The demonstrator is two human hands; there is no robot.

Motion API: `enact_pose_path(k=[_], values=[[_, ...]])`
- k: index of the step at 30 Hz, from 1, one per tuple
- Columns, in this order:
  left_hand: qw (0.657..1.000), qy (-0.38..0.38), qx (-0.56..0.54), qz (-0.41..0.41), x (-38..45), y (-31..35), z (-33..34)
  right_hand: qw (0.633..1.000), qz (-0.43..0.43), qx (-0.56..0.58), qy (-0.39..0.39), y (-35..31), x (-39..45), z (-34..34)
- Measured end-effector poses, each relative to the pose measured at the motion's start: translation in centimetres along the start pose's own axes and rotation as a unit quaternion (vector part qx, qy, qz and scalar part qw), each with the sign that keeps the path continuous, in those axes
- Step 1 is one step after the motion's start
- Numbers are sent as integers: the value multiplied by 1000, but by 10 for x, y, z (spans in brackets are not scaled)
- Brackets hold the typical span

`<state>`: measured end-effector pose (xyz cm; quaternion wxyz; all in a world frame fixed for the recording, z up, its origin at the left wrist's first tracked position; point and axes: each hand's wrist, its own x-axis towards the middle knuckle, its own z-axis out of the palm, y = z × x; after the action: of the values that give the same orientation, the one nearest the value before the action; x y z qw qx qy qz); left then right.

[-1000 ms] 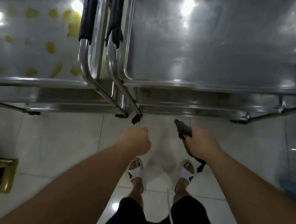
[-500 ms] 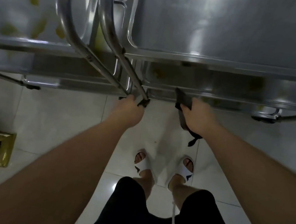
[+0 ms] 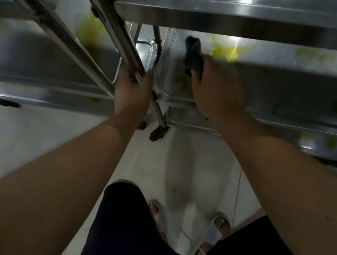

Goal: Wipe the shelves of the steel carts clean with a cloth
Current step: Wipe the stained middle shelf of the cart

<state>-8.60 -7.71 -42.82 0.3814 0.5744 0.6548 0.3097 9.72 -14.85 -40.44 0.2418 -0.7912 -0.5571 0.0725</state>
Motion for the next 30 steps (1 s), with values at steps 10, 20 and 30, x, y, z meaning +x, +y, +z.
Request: enact_pose_path(k=[10,20,30], values=[[984,46,-133,107,30,-28,34,962,-129,-46,-235,-1,17,112],[973,57,-177,134,38,-31,45,982,-58,-103,-147,30,-3,127],[966,77,-206,139,34,-27,51,964,184,-180,-63,199,-34,22]])
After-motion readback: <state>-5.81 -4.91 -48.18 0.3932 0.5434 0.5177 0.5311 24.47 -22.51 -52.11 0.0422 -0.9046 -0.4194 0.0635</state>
